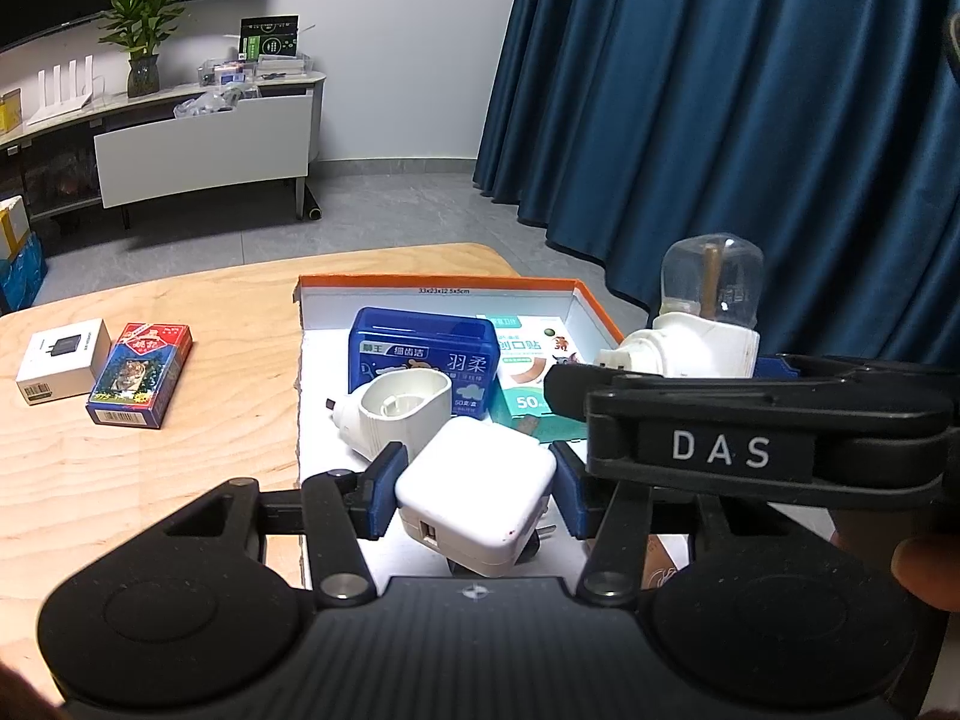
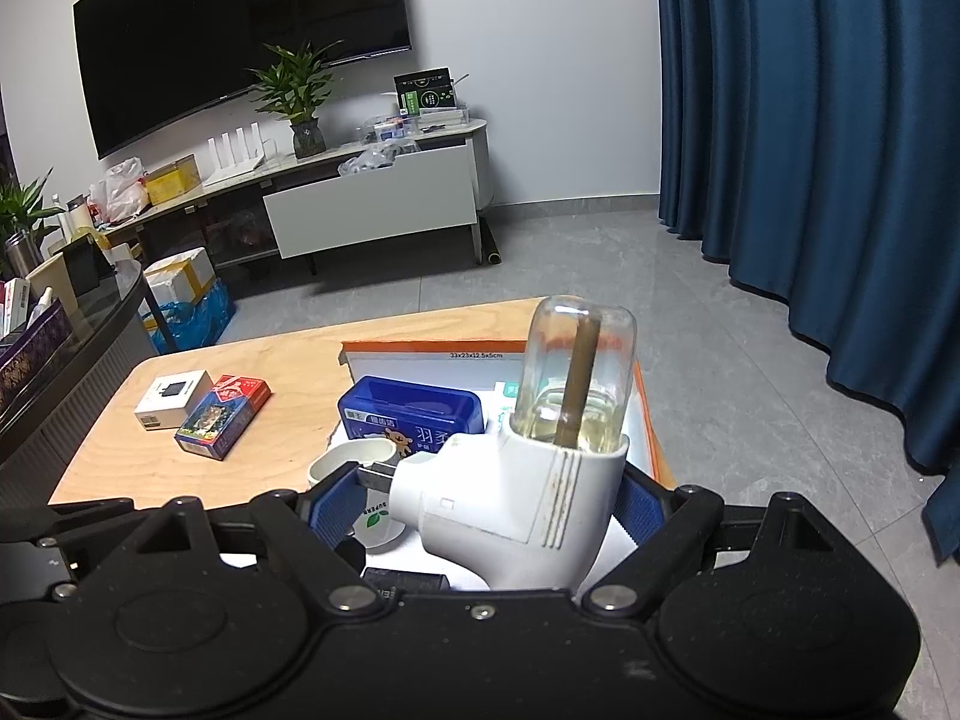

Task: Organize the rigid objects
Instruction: 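Lower the adapter with the left tool while the right tool lowers the plug-in device into the tray, then open both tools and move them to the white charger box and card box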

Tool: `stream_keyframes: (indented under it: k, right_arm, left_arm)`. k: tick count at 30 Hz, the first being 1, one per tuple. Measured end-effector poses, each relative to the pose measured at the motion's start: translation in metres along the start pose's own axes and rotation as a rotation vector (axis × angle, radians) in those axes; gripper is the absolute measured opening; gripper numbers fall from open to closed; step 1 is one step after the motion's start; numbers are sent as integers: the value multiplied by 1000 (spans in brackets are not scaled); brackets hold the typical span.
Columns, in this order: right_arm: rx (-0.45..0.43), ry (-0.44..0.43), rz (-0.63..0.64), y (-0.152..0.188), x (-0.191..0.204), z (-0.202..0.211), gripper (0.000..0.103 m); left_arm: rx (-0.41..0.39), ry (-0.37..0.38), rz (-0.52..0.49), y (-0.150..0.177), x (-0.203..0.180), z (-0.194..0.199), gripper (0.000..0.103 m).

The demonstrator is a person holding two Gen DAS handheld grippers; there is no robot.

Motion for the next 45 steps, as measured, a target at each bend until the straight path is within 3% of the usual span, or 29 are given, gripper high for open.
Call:
stream_keyframes:
  k: [13, 17, 21, 25, 28, 30, 31, 39, 45]
  right_arm:
    - [45, 21, -12, -1, -8, -16, 102]
    - [33, 8, -39, -3, -17, -14, 102]
    - [3, 49, -47, -9, -26, -7, 102]
    - [-37, 89, -49, -16, -34, 6, 102]
    - [-57, 90, -64, -21, -37, 13, 102]
    - [-67, 86, -69, -23, -37, 19, 102]
    - [-70, 83, -67, -23, -37, 21, 102]
    - [-75, 39, -49, -27, -14, 27, 102]
    - [-60, -30, -11, -25, 27, 21, 102]
  left_arm:
    - [13, 2, 1, 2, 2, -3, 52]
    - [22, 1, 1, 4, 4, -6, 52]
    - [32, 9, -4, 7, 1, -9, 52]
    - [41, 37, -5, 8, -5, -14, 52]
    - [46, 109, 9, 9, -12, -18, 52]
    - [31, 125, 12, 8, -16, -16, 70]
    - [18, 125, 4, 7, -17, -13, 72]
    - [-17, 62, 14, 1, 7, 3, 74]
    - [-54, -74, 50, -3, 67, 25, 79]
Point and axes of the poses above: each gripper's, at about its wrist camera, not at the fingertips, and z roughly against the way its jaws point, x to its left, y to its underside, the point moved 6 cm from there along -z, roughly the way its jaws point, and after that the axes turned 8 degrees about -x, right-handed, at the moved point
